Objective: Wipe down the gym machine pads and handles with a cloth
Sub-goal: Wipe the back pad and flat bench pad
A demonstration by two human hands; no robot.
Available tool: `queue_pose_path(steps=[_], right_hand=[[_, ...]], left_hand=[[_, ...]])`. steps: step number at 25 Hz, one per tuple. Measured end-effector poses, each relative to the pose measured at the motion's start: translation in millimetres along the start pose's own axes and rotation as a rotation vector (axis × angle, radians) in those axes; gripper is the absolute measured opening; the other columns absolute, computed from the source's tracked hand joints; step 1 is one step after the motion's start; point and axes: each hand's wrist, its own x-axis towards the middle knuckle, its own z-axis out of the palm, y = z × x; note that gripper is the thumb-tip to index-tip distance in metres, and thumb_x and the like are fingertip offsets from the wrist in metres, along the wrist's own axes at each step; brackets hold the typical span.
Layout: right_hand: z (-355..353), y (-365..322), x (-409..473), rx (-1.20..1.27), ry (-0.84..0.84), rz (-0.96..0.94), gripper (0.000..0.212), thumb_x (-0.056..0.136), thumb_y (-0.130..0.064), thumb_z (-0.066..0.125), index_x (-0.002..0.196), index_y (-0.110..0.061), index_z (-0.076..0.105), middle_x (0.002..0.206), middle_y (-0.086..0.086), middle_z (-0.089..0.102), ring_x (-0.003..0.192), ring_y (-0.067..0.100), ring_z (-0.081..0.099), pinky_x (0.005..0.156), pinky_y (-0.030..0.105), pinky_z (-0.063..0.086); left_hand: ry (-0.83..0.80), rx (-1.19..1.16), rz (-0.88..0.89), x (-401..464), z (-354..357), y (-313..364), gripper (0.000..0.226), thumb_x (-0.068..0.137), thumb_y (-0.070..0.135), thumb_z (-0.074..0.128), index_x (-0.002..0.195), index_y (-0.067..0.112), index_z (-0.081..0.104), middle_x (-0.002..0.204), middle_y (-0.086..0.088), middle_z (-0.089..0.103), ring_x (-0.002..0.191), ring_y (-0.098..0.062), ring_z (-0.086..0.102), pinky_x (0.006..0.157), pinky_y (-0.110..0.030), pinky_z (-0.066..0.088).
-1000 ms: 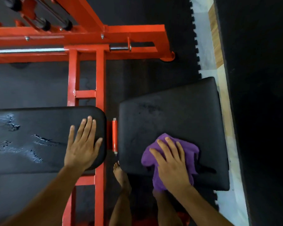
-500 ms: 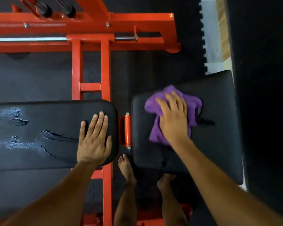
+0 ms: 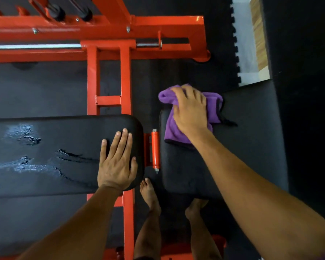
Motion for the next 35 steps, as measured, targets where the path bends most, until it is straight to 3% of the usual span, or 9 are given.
queue_pose_path(steps=[8,11,16,20,23,25,28,31,35], right_hand=[[3.9,-26.1,-215.1,-0.071,-0.271,-0.381,0.051,0.082,-0.026,0.046,0.13,-0.028,0.064,0.151,0.003,0.048,0.144,0.031,0.032,0.116,0.057,0.029],[10.1,-22.9,-166.5,-0.074,-0.233,-0.386,0.051,0.08,-0.021,0.056,0.131,-0.023,0.062,0.146,0.007,0.052,0.141,0.034,0.035,0.113,0.059,0.035],[19.6,-43.7,-26.5,-0.046,-0.03,-0.047,0.048,0.083,-0.013,0.067,0.13,-0.021,0.062,0.142,0.007,0.055,0.14,0.033,0.041,0.117,0.056,0.029],[23.9,-46.8,-132.3,-0.023,-0.085,-0.206,0.042,0.083,-0.02,0.065,0.125,-0.024,0.067,0.149,0.005,0.051,0.144,0.032,0.036,0.12,0.056,0.025],[12.3,-24.7,-208.5,-0.069,-0.237,-0.328,0.057,0.076,-0.018,0.064,0.133,-0.025,0.063,0.152,0.005,0.047,0.147,0.032,0.032,0.121,0.056,0.024],[-4.9,14.8,-234.3,-0.099,-0.176,-0.195,0.06,0.078,-0.015,0.057,0.137,-0.025,0.057,0.153,0.008,0.046,0.146,0.033,0.031,0.12,0.055,0.024],[-34.2,74.4,-259.9,-0.101,-0.004,0.28,0.059,0.085,-0.001,0.054,0.138,-0.024,0.05,0.151,0.013,0.045,0.144,0.037,0.033,0.113,0.06,0.033],[-33.2,46.2,-251.1,-0.007,0.015,0.581,0.063,0.083,0.007,0.053,0.139,-0.022,0.054,0.156,0.012,0.039,0.147,0.037,0.026,0.116,0.063,0.029],[-10.5,-59.8,-232.0,0.126,-0.05,0.338,0.055,0.071,-0.016,0.06,0.126,-0.017,0.066,0.146,0.013,0.052,0.142,0.035,0.03,0.115,0.062,0.03]], left_hand=[[-0.013,-0.006,-0.014,-0.8,-2.4,1.1,0.079,0.091,0.034,0.043,0.163,0.01,0.022,0.173,-0.006,0.013,0.16,-0.022,0.01,0.127,-0.057,0.009],[-0.001,-0.017,-0.001,-1.2,0.4,1.5,0.079,0.091,0.035,0.042,0.163,0.01,0.022,0.173,-0.006,0.013,0.16,-0.022,0.01,0.127,-0.058,0.01],[0.01,-0.015,0.011,-2.5,1.2,-1.1,0.079,0.092,0.036,0.04,0.164,0.01,0.021,0.173,-0.006,0.012,0.16,-0.021,0.007,0.127,-0.058,0.008],[0.008,-0.027,0.004,-2.7,-0.2,-0.6,0.078,0.091,0.036,0.039,0.163,0.01,0.022,0.172,-0.006,0.014,0.16,-0.021,0.009,0.127,-0.058,0.009],[-0.006,-0.028,-0.004,-3.1,-0.3,0.5,0.077,0.094,0.035,0.037,0.164,0.011,0.018,0.173,-0.006,0.011,0.16,-0.021,0.007,0.127,-0.057,0.007],[-0.003,-0.048,-0.006,-3.2,-0.2,-0.3,0.076,0.095,0.034,0.037,0.165,0.011,0.015,0.173,-0.006,0.008,0.16,-0.02,0.004,0.127,-0.057,0.004],[0.015,-0.071,-0.007,-5.1,1.9,1.1,0.076,0.097,0.034,0.037,0.165,0.011,0.013,0.173,-0.006,0.007,0.16,-0.02,0.003,0.128,-0.056,0.002],[0.022,-0.096,-0.005,-4.6,3.4,0.0,0.076,0.097,0.034,0.037,0.165,0.011,0.014,0.173,-0.006,0.008,0.16,-0.02,0.004,0.128,-0.055,0.0],[0.033,-0.104,0.008,-3.5,4.2,-0.5,0.075,0.096,0.033,0.037,0.165,0.011,0.015,0.173,-0.006,0.009,0.16,-0.021,0.004,0.128,-0.055,0.0]])
